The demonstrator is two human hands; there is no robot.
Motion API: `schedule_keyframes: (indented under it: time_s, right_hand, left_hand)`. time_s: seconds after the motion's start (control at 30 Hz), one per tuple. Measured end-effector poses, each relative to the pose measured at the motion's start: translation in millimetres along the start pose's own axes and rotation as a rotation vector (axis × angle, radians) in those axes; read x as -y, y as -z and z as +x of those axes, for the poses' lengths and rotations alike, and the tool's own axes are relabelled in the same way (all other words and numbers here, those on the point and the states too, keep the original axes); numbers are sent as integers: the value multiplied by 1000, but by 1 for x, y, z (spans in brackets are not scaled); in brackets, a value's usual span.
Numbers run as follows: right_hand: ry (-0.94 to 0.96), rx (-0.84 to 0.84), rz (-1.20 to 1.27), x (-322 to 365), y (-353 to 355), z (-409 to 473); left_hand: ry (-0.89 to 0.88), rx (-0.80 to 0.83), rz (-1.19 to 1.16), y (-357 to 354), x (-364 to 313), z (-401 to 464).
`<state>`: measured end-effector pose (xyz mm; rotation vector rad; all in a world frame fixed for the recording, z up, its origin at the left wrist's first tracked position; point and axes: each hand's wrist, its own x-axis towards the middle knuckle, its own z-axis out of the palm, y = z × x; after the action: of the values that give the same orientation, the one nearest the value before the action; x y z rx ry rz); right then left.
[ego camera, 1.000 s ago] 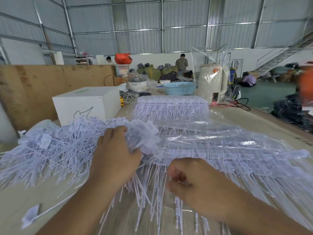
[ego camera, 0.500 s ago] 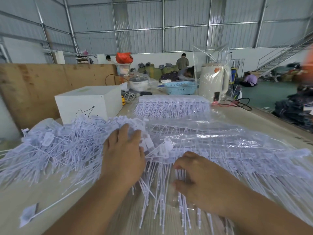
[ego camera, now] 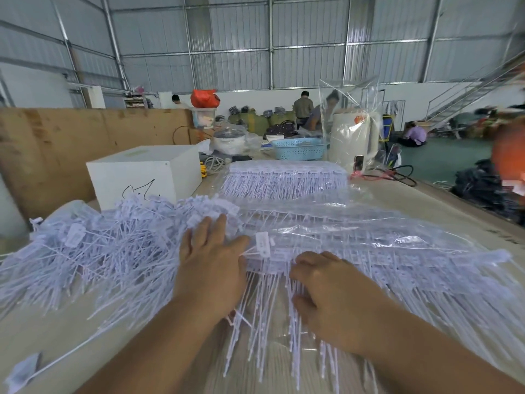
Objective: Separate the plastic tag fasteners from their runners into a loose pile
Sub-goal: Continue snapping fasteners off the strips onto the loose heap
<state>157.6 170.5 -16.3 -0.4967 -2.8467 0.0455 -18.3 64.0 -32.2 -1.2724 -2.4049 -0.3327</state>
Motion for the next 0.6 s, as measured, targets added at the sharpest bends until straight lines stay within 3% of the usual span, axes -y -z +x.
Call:
schedule_keyframes:
  time_s: [0.23, 0.43, 0.6]
  right_hand:
    - [-27, -5, -40, -5, 5, -1]
    - [-61, -40, -47, -3, -6, 5]
    - [-120, -13, -55, -3, -10, 9]
  left_hand:
    - [-1, 27, -55, 3, -9, -3]
    - [-315, -17, -331, 12, -24, -9]
    - [-295, 38, -225, 8, -23, -13]
